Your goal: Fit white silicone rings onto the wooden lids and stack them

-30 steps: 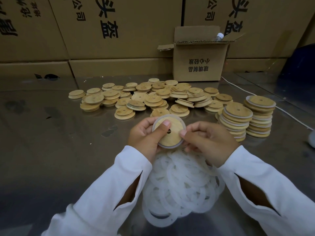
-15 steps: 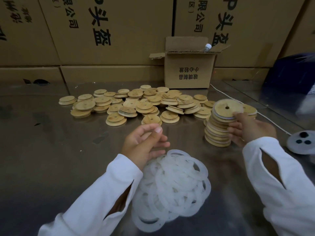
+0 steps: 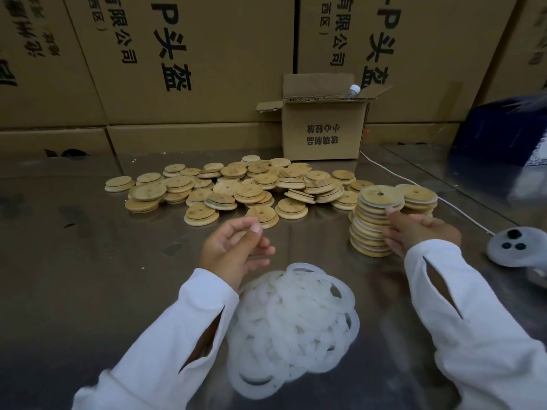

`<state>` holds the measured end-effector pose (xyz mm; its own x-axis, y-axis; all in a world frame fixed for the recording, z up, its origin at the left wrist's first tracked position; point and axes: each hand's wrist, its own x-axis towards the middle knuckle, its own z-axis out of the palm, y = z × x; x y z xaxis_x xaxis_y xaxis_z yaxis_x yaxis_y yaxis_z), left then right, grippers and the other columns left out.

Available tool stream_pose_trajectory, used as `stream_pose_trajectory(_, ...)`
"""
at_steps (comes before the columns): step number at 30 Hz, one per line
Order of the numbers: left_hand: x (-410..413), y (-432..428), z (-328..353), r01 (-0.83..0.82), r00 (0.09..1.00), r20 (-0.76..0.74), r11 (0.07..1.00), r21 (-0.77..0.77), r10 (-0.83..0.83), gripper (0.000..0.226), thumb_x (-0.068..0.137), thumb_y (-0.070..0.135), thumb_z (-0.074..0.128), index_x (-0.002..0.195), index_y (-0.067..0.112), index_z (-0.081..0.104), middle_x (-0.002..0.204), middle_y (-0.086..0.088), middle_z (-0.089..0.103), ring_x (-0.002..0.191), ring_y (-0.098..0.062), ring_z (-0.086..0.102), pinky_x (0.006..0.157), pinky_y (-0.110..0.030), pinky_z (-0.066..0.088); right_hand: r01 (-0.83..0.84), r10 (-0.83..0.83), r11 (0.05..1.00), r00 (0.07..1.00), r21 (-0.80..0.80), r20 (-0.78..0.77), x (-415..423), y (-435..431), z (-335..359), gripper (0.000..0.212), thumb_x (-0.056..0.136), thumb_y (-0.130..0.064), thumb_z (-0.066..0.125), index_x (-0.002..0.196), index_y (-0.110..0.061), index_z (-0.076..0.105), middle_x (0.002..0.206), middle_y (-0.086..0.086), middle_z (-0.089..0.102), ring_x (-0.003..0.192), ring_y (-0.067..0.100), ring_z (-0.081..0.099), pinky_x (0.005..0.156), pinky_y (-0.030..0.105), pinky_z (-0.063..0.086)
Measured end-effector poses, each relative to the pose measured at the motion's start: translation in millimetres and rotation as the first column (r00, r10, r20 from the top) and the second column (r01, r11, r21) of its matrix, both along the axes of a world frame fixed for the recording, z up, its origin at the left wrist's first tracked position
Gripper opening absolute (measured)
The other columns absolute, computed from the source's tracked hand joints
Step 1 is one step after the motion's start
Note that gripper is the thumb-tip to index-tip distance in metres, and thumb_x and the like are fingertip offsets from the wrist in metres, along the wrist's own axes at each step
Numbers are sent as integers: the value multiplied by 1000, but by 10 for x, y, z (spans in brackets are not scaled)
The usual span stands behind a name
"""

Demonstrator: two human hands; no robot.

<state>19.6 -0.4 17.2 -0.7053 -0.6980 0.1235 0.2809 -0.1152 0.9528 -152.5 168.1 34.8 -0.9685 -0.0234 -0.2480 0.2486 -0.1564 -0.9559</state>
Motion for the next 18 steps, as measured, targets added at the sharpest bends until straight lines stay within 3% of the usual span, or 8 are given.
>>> stream_pose_trajectory(2,-12,-22,-20,-47,998,31,998,-36,48,10,88,7,55,88,15,61,58,2,64,55,-10,65,54,-22,54,193,-165,964,973,183,-160,72,-43,-11,26,72,-26,75,77,-15,52,71,3,60,65,18,59,71,33,52)
stream_pose_trajectory(3,-15,-33,-33,-80,995,50,994,-70,84,11,88,6,55,88,16,61,60,1,64,56,-9,65,54,-21,54,251,-189,947,940,201,-286,132,-72,-3,24,73,-26,74,75,-18,51,68,1,57,66,19,57,75,35,51)
stream_pose_trajectory(5,-22,-54,-53,-140,986,75,980,-139,151,14,89,4,55,87,17,60,64,1,64,59,-10,64,55,-20,54,221,-100,957,857,185,-505,245,-141,20,25,75,-19,70,70,-24,46,61,-1,53,62,15,54,73,29,49)
stream_pose_trajectory(7,-40,-85,-46,-160,979,93,967,-199,181,16,88,4,56,86,19,59,68,1,65,64,-9,64,59,-22,52,82,89,965,789,248,-608,355,-219,6,26,76,-17,69,71,-27,45,56,-2,51,50,5,51,58,16,45)
stream_pose_trajectory(12,-317,-354,37,-165,945,185,880,-446,271,13,85,3,60,86,15,59,79,5,59,77,-10,56,68,-13,44,-193,476,852,672,486,-567,557,-382,-134,22,76,-17,69,75,-29,50,51,-7,50,45,2,45,49,12,38)
stream_pose_trajectory(15,-559,-550,8,-127,895,281,803,-582,345,12,85,4,59,94,11,62,90,-2,62,87,-17,56,85,-25,46,-223,546,808,631,546,-551,580,-398,-156,21,78,-19,67,76,-32,50,52,-6,51,47,0,46,53,19,40)
stream_pose_trajectory(18,-768,-675,-93,-10,825,355,641,-768,439,25,85,13,61,109,11,63,113,-8,61,106,-23,56,93,-28,41,-244,541,815,642,525,-542,573,-381,-139,19,78,-21,66,76,-32,51,53,-5,52,46,2,46,55,23,43)
